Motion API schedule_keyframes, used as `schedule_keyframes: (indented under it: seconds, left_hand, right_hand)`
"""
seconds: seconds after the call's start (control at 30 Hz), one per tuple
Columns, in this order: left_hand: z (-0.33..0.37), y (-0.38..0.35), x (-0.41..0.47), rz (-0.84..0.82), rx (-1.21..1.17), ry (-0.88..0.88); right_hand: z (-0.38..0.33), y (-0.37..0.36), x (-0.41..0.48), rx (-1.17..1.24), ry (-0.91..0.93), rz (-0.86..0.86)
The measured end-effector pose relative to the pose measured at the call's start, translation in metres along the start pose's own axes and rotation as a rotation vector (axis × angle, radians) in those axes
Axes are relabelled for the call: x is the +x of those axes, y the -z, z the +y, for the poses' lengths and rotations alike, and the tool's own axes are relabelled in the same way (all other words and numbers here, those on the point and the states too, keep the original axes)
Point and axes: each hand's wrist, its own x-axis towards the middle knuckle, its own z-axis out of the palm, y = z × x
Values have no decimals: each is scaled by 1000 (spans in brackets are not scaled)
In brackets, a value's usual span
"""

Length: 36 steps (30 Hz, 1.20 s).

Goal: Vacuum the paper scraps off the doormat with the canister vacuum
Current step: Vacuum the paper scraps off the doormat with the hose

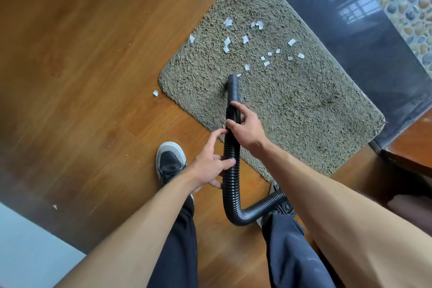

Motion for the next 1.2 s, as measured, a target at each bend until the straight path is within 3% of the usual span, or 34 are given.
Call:
schedule_keyframes:
  seconds: [0.67, 1.2]
  left_hand:
    - [28, -15, 23, 36, 69, -31]
    - [53, -50, 45, -53, 168, -2]
  right_hand:
    - [-9, 33, 18, 40, 32, 48]
    - [17, 79, 25, 89, 9, 116]
